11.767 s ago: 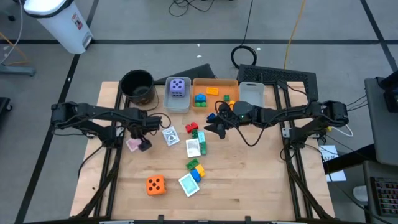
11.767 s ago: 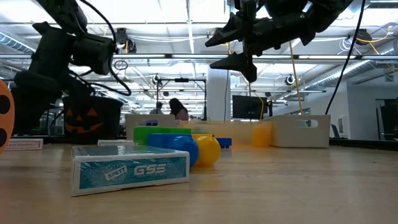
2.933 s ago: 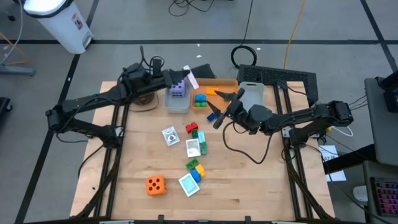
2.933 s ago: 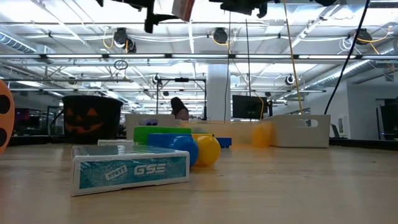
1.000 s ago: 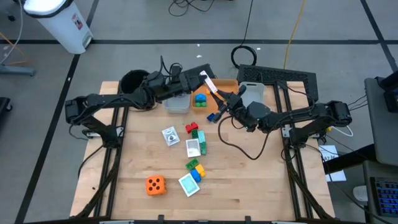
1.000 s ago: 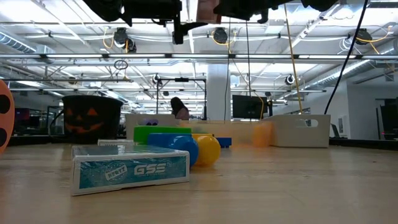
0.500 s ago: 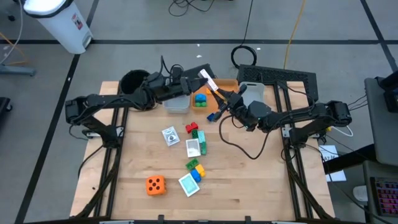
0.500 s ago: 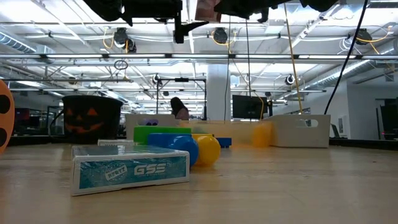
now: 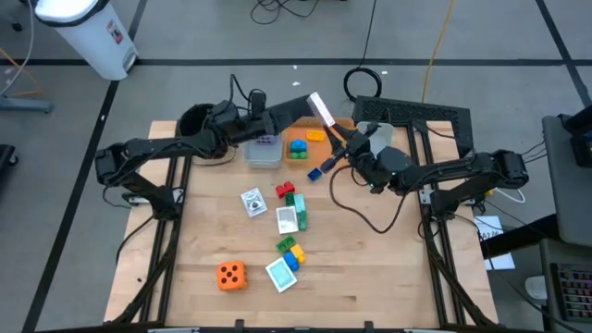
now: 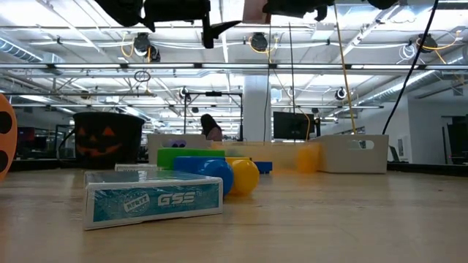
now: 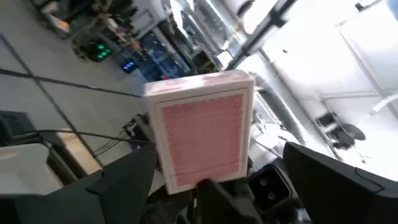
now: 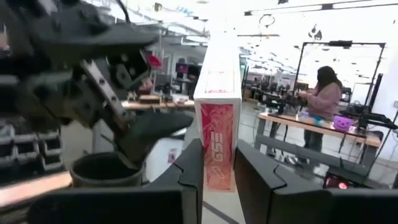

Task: Pick & Place Toys
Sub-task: Put the red deck of cards into the right gray bin

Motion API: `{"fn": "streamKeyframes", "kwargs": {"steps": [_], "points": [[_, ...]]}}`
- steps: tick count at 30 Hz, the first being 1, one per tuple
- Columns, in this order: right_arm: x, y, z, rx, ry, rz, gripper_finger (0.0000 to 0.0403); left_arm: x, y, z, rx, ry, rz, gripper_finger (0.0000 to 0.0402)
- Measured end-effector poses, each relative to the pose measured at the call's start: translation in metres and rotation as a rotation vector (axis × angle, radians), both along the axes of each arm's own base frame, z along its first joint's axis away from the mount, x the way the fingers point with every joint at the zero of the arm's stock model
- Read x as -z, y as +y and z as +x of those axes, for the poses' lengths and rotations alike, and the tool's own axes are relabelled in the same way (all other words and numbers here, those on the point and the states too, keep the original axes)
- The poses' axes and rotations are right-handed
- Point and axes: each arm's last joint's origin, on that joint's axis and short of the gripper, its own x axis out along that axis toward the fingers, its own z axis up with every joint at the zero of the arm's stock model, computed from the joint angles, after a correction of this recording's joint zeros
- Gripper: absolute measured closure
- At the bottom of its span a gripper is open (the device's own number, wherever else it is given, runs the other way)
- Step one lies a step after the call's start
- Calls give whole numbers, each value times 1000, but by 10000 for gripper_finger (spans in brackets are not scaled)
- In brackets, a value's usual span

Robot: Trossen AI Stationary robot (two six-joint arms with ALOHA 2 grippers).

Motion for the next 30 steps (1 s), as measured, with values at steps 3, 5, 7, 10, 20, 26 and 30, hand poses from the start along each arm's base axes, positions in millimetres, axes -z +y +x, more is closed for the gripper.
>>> {"fn": "streamKeyframes", "kwargs": {"steps": [3, 5, 7, 10, 20, 26, 30], "points": [[-7, -2, -8, 45, -5, 2, 353, -4, 3, -3, 29, -33, 34, 44], [-13, -4, -14, 73, -11, -5, 353, -5, 7, -6, 48, -33, 46, 45], [-17, -4, -21, 104, -1, -3, 353, -6, 10, -9, 68, -26, 56, 48], [-22, -5, -32, 161, 20, 17, 353, -7, 16, -13, 113, -21, 77, 53], [-26, -6, -66, 195, 79, 129, 353, -4, 33, -25, 319, 31, 68, 58], [-20, -9, -83, 201, 39, 259, 353, -4, 30, -26, 433, 51, 91, 57], [-11, -18, -88, 251, 47, 325, 353, -3, 23, -24, 529, 68, 103, 57]]}}
